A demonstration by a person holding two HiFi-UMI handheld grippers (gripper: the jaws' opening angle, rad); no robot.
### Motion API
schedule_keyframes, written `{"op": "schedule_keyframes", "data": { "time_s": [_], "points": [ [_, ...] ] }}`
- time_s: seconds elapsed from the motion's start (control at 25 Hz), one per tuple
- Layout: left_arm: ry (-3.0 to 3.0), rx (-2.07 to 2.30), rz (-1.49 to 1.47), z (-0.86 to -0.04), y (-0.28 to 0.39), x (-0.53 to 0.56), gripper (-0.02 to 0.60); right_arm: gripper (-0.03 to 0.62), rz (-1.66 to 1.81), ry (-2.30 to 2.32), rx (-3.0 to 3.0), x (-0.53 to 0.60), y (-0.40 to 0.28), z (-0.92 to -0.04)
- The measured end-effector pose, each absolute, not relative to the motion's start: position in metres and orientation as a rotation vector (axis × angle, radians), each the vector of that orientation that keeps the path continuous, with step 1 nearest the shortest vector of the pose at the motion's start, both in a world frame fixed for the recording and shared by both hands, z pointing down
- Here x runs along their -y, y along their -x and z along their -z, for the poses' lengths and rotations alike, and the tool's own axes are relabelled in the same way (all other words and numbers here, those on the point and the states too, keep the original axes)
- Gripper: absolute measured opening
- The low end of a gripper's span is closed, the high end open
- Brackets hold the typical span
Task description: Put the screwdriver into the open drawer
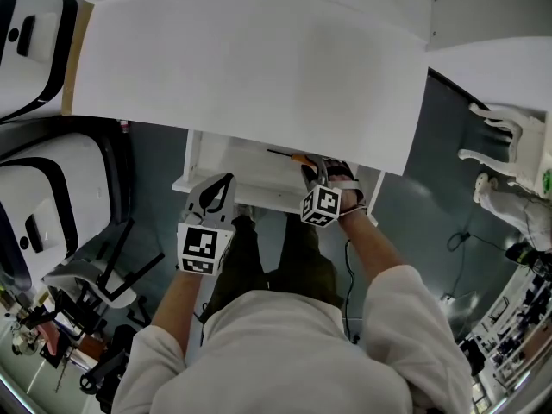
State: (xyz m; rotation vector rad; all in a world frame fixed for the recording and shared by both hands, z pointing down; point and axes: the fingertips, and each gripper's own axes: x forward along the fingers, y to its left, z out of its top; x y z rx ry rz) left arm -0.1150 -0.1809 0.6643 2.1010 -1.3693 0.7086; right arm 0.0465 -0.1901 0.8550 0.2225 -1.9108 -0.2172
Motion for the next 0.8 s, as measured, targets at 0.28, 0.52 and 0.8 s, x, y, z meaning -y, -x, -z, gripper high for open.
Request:
{"op": "schedule_keyframes", "data": {
  "time_s": [0.28, 0.52, 0.8],
  "points": [
    [-2.164, 1.381, -0.69, -0.638, 0.111, 0.187, 0.005, 0.12, 0.21, -0.321, 1.943, 0.193, -0.053, -0.819],
    [-2.231, 1.389, -0.678, -0.609, 0.107, 0.186, 0.006, 0.117, 0.212, -0.42, 1.967, 0.196, -0.056, -0.782],
    [-2.314, 1.411, -0.648, -0.569, 0.106, 0.182, 0.006, 0.115, 0.174, -0.611, 2.006, 0.2, -0.062, -0.725]
  ]
}}
